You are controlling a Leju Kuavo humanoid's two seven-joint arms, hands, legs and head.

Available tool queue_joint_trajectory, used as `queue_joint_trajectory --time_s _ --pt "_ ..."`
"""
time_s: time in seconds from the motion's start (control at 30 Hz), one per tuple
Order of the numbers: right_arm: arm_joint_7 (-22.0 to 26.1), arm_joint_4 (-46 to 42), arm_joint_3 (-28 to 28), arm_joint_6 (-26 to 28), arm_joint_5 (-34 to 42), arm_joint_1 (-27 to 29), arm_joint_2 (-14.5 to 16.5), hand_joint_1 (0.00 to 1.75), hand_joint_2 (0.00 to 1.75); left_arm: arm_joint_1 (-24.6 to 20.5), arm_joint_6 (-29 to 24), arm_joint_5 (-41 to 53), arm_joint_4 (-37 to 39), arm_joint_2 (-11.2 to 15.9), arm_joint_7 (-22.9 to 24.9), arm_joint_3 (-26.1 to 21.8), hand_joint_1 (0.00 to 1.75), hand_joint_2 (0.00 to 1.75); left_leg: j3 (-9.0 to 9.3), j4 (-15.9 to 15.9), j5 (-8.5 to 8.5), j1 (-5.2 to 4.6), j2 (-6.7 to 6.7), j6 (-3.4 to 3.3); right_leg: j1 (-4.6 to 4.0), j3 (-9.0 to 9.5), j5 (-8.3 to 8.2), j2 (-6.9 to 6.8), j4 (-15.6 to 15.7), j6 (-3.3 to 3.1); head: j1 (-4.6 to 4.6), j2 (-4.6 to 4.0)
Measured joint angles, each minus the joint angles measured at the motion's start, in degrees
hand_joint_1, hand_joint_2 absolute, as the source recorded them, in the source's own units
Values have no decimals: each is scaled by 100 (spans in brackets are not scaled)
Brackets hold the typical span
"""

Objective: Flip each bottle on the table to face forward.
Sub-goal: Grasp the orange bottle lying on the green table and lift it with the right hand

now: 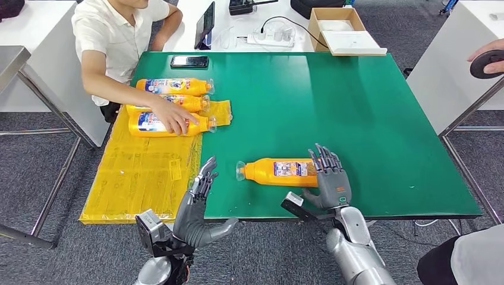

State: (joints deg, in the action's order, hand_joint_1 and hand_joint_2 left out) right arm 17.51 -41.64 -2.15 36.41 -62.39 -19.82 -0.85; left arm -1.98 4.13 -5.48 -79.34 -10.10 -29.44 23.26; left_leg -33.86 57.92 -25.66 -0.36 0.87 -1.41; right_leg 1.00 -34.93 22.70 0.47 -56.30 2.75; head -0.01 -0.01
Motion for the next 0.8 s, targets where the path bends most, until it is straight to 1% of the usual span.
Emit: queue_joint_trajectory --time_s 0.3,0.4,0.53,0.63,0.7,0.8 --pt "-112 565 38 -10 -3 -320 -22 0 175 -64 8 -10 52 0 23 44 0 175 0 0 0 1 0 0 -2 -1 0 0 -1 0 -2 1" --pt "-323 909 30 -101 -77 -491 -18 0 175 -127 29 -16 96 -3 45 89 0 175 -1 0 0 2 1 0 -1 -1 0 0 -1 0 -2 0" --pt "-642 1250 -22 -378 -244 -701 -23 0 175 -183 91 -11 146 -3 61 145 0 175 1 0 1 1 -1 0 -1 0 -2 0 -1 -3 -1 -1" --pt "-765 1416 -65 -536 -294 -834 -32 0 175 -230 127 -3 177 -2 67 183 0 175 5 1 1 1 -2 0 -1 2 -3 0 0 -3 -1 0" --pt "-742 1490 -78 -620 -271 -893 -31 0 175 -245 156 -3 195 -2 71 199 0 175 7 1 0 1 -2 0 -1 3 -3 0 0 -4 -1 1" --pt "-578 1585 -82 -776 -188 -956 -32 0 175 -292 232 -4 232 -3 69 235 0 175 9 1 1 1 -1 0 -2 6 -3 0 0 -4 -1 -1"
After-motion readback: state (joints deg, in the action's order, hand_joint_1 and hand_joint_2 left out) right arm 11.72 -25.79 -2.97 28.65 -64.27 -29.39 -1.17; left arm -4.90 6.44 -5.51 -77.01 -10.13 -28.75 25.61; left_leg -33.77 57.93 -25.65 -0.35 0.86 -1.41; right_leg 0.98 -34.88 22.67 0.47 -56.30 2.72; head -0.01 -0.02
